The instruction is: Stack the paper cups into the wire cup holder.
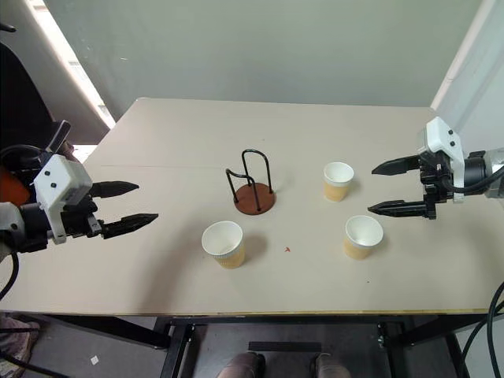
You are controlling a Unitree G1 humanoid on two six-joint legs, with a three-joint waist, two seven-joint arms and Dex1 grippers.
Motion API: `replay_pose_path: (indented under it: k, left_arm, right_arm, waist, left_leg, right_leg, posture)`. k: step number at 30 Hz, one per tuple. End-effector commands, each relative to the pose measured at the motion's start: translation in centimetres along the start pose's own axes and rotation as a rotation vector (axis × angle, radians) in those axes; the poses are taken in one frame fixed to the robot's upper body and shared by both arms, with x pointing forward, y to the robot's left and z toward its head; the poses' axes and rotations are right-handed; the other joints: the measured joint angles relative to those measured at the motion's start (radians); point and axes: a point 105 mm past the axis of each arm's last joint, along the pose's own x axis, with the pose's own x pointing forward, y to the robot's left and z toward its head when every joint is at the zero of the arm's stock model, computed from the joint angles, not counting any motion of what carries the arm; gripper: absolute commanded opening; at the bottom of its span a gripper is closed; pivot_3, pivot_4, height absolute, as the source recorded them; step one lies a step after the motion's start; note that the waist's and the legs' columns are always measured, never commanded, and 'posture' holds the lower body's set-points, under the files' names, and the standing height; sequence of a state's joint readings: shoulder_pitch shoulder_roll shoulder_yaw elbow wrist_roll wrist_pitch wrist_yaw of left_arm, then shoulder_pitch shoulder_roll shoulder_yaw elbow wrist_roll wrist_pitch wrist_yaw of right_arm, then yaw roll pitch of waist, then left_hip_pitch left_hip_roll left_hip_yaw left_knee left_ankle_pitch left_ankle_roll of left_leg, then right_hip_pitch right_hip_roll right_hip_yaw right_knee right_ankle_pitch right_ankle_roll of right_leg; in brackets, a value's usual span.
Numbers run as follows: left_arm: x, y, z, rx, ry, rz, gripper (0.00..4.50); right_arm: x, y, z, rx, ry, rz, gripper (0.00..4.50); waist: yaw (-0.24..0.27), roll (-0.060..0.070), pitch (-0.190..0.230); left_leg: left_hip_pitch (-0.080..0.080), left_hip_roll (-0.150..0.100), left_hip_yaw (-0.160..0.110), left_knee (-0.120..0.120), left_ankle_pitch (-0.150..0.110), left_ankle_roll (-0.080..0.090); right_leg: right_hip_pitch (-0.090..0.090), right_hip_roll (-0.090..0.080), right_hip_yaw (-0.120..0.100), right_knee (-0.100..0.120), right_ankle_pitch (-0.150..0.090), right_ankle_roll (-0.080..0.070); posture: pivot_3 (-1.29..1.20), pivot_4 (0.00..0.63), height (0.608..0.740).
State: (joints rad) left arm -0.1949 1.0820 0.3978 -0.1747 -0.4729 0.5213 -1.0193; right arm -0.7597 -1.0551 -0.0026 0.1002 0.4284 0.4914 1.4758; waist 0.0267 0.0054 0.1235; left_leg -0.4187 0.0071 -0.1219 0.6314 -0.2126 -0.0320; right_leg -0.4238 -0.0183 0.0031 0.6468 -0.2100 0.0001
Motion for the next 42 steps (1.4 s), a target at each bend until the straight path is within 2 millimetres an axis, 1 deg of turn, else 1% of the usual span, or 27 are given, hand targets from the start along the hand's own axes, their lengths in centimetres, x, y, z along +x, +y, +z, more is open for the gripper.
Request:
replay_pose_path:
  k: [1,4,7,8,10,12,13,14,15,16,17,19,23,27,30,34,36,37,41,42]
  left_arm:
    - [-0.5,0.0,0.9,0.035,-0.019,-0.012,3.94]
    - [-0.3,-0.3,0.9,0.035,-0.018,-0.032,3.94]
    - [0.7,0.3,1.2,0.054,-0.038,-0.001,3.94]
    - [1.4,0.7,1.5,0.063,-0.057,0.023,3.94]
    - [3.0,1.5,1.8,0.071,-0.080,0.070,3.94]
    - [5.4,1.5,2.0,0.060,-0.097,0.076,3.94]
    - [6.1,1.5,2.1,0.059,-0.102,0.074,3.94]
    - [7.3,1.6,2.0,0.046,-0.110,0.076,3.94]
    - [8.6,1.7,1.8,0.039,-0.108,0.082,3.94]
    - [9.8,1.8,1.5,0.033,-0.103,0.087,3.94]
    - [11.3,1.8,1.2,0.013,-0.096,0.081,3.94]
    - [13.0,1.8,1.1,-0.006,-0.096,0.064,3.94]
    - [14.7,2.3,1.8,-0.014,-0.109,0.055,3.94]
    - [16.6,2.1,2.5,-0.010,-0.125,0.049,3.94]
    - [18.0,2.0,2.9,-0.050,-0.143,0.060,3.94]
    - [18.8,1.5,3.2,-0.068,-0.157,0.035,3.94]
    - [18.8,1.6,3.2,-0.072,-0.159,0.043,3.58]
    - [18.8,1.7,3.2,-0.070,-0.161,0.045,3.31]
    - [18.7,2.1,3.8,-0.072,-0.183,0.060,1.82]
    - [18.5,2.2,4.1,-0.086,-0.196,0.058,1.51]
  right_arm:
    - [-0.7,0.0,0.8,-0.039,0.001,-0.026,4.50]
    - [-1.0,0.0,0.6,-0.033,0.012,-0.040,4.50]
    - [-1.0,0.1,0.8,-0.036,0.007,-0.042,4.50]
    - [-1.0,0.1,0.8,-0.037,0.006,-0.046,4.50]
    - [-0.9,0.0,0.9,-0.038,0.005,-0.054,4.50]
    - [-1.1,0.2,1.1,-0.043,0.006,-0.059,4.50]
    - [-1.2,0.3,1.2,-0.044,0.006,-0.060,4.50]
    - [-1.4,0.4,1.2,-0.045,0.008,-0.068,4.50]
    - [-1.6,0.4,1.3,-0.045,0.011,-0.079,4.50]
    - [-1.8,0.5,1.3,-0.045,0.015,-0.089,4.50]
    - [-1.9,0.6,1.2,-0.042,0.015,-0.099,4.50]
    - [-1.9,0.9,1.2,-0.037,0.012,-0.111,4.50]
    - [-2.2,1.8,1.1,-0.020,0.015,-0.129,4.50]
    - [-2.7,2.3,0.9,-0.007,0.024,-0.163,4.50]
    - [-3.0,2.6,0.9,0.001,0.025,-0.179,4.50]
    - [-3.2,2.9,0.8,0.010,0.031,-0.197,4.50]
    - [-3.3,3.0,0.8,0.011,0.030,-0.203,4.50]
    - [-3.3,3.1,0.8,0.012,0.030,-0.204,4.50]
    - [-3.3,3.0,0.6,0.014,0.029,-0.217,4.50]
    - [-3.3,3.0,0.7,0.014,0.027,-0.218,4.50]
  waist:
    - [0.000,0.000,0.000]
    - [0.000,0.000,0.000]
    - [0.003,0.000,0.000]
    - [0.005,0.000,0.000]
    - [0.008,0.000,0.000]
    - [0.012,0.000,0.000]
    - [0.011,0.000,0.000]
    - [0.011,0.000,0.000]
    - [0.012,0.000,0.000]
    - [0.012,0.000,0.000]
    - [0.013,0.000,0.000]
    - [0.015,-0.001,0.000]
    - [0.012,-0.002,0.001]
    - [0.017,-0.002,0.001]
    - [0.021,-0.002,0.001]
    - [0.024,-0.002,0.001]
    - [0.024,-0.002,0.001]
    - [0.024,-0.002,0.001]
    - [0.025,-0.002,0.001]
    - [0.025,-0.002,0.001]
  left_leg:
    - [0.000,0.000,0.000,0.000,0.000,0.000]
    - [0.000,0.000,0.000,0.000,-0.001,0.000]
    - [0.000,0.000,0.000,0.000,-0.001,0.000]
    - [0.000,0.000,0.000,0.000,-0.001,0.000]
    - [0.000,0.000,0.000,0.000,0.000,0.000]
    - [0.000,0.000,0.000,0.001,0.001,0.000]
    - [0.000,-0.001,0.000,0.001,0.002,0.001]
    - [0.000,-0.001,0.000,0.001,0.003,0.001]
    - [0.000,-0.001,0.000,0.002,0.003,0.001]
    - [0.000,-0.002,0.000,0.002,0.003,0.001]
    - [-0.001,-0.002,0.000,0.002,0.004,0.001]
    - [-0.001,-0.002,0.000,0.003,0.004,0.002]
    - [-0.002,-0.002,0.001,0.004,0.004,0.002]
    - [-0.004,-0.002,0.001,0.005,0.006,-0.002]
    - [-0.005,-0.004,0.001,0.009,0.006,-0.001]
    - [-0.009,-0.005,0.001,0.016,0.005,0.001]
    - [-0.009,-0.006,0.001,0.017,0.005,0.002]
    - [-0.010,-0.007,0.001,0.018,0.005,0.002]
    - [-0.010,-0.009,0.001,0.018,0.006,0.005]
    - [-0.010,-0.009,0.001,0.018,0.006,0.005]
  right_leg:
    - [0.000,0.000,0.000,0.000,0.000,0.000]
    - [0.000,0.000,0.000,0.000,0.001,0.002]
    - [0.000,0.000,0.000,0.000,0.001,0.002]
    - [0.000,0.000,0.000,0.000,0.001,0.002]
    - [0.001,0.000,0.000,0.000,0.001,0.002]
    - [0.001,0.000,0.000,0.000,0.001,-0.001]
    - [0.001,-0.001,0.000,0.000,0.001,-0.001]
    - [0.001,-0.001,0.000,0.000,0.002,-0.001]
    - [0.001,-0.001,0.000,-0.001,0.004,0.000]
    - [0.002,-0.002,0.000,-0.001,0.008,0.006]
    - [0.001,-0.002,0.000,-0.001,0.008,0.007]
    - [0.002,-0.002,0.000,-0.001,0.008,0.008]
    - [0.002,-0.001,0.000,-0.002,0.010,0.010]
    - [0.002,-0.001,0.000,-0.003,0.008,0.014]
    - [0.003,-0.001,0.001,-0.003,0.008,0.017]
    - [0.003,-0.001,0.001,-0.004,0.009,0.022]
    - [0.003,-0.002,0.003,-0.005,0.010,0.024]
    - [0.003,-0.002,0.003,-0.005,0.010,0.025]
    - [0.004,-0.002,0.005,-0.005,0.009,0.029]
    - [0.004,-0.002,0.006,-0.005,0.009,0.029]
  posture:
    - [0.00,0.150,0.740]
    - [0.00,0.150,0.740]
    - [0.00,0.150,0.740]
    - [0.00,0.150,0.740]
    - [0.00,0.150,0.740]
    - [0.00,0.150,0.740]
    - [0.00,0.150,0.740]
    - [0.00,0.150,0.740]
    - [0.00,0.150,0.740]
    - [0.00,0.150,0.740]
    - [0.00,0.150,0.740]
    - [0.00,0.150,0.740]
    - [0.00,0.150,0.740]
    - [0.00,0.150,0.740]
    - [0.00,0.150,0.740]
    - [0.00,0.150,0.740]
    - [0.00,0.150,0.740]
    - [0.00,0.150,0.740]
    - [0.00,0.150,0.740]
    - [0.00,0.150,0.740]
